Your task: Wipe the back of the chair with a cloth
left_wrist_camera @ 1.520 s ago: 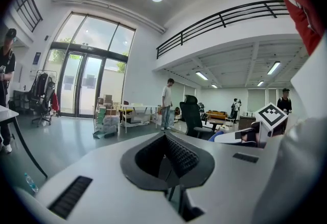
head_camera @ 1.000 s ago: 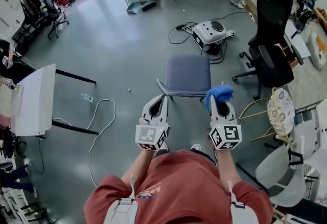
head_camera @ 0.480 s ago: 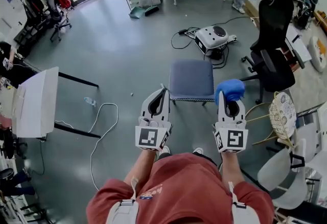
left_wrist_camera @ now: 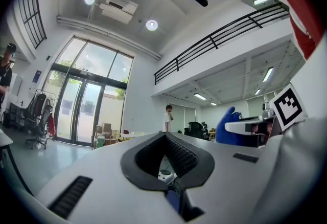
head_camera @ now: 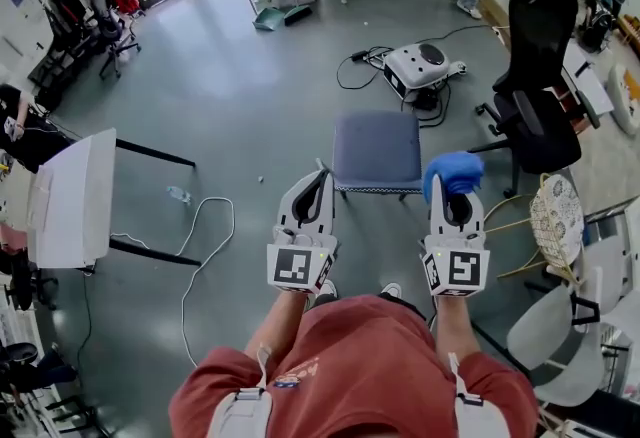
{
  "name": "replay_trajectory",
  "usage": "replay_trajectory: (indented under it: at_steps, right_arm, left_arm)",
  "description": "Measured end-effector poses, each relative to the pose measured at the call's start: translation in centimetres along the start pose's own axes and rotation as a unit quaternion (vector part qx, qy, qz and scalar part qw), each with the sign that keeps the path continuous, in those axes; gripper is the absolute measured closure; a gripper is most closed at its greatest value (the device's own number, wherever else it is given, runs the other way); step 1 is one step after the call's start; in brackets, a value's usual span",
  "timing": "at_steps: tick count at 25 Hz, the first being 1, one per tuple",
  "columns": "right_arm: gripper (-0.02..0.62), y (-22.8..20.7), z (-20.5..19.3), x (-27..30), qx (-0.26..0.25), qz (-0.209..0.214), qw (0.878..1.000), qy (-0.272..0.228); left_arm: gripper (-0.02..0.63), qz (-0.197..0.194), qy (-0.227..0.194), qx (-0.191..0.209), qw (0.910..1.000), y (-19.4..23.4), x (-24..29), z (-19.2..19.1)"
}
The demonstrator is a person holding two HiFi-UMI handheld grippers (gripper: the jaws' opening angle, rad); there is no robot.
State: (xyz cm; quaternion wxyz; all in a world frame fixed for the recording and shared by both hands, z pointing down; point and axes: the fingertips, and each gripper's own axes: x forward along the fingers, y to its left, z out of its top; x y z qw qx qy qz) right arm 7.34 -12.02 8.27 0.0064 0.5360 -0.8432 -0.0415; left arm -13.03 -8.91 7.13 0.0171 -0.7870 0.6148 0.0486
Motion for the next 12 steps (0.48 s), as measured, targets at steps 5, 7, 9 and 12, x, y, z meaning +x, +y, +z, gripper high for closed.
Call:
replay_trajectory:
  at_steps: [5, 7, 9, 12]
  right_arm:
    - [0.534, -0.55, -0.10, 0.23, 0.002, -0.002, 1.000, -0.004]
    - [0.534, -0.56, -0.12, 0.39, 0.000, 0.000, 1.000, -0.005]
    - [0.534, -0.65, -0.13, 0.37, 0.001, -0.002, 1.000, -0.004]
    - [0.534, -0.80, -0.21, 0.28, 0.004, -0.004, 1.000, -0.003]
  left_arm:
    - [0.592, -0.001, 0.000, 0.006, 1.0000, -0.21, 0.30, -0.09]
    - [0.592, 0.001, 0.003, 0.006, 1.0000, -0.07, 0.28, -0.19]
    - [0.592, 0.002, 0.004, 0.007, 1.0000, -0.04, 0.22, -0.24]
    - [0.592, 0.002, 0.003, 0.009, 1.0000, -0.09, 0.10, -0.30]
